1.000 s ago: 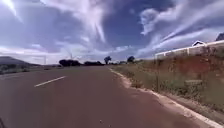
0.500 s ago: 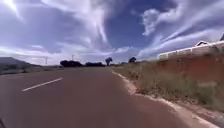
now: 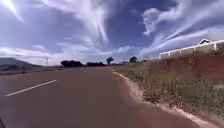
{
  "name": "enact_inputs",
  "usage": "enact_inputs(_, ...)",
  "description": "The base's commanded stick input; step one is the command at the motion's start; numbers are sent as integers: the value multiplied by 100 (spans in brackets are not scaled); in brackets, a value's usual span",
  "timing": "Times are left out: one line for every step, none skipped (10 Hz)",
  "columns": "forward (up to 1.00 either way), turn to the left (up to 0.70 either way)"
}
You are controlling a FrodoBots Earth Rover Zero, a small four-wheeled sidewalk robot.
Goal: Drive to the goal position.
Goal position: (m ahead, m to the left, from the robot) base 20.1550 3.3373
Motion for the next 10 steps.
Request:
enact_inputs(100,0)
enact_inputs(100,0)
enact_inputs(100,0)
enact_inputs(100,0)
enact_inputs(100,0)
enact_inputs(100,0)
enact_inputs(100,0)
enact_inputs(100,0)
enact_inputs(100,0)
enact_inputs(100,0)
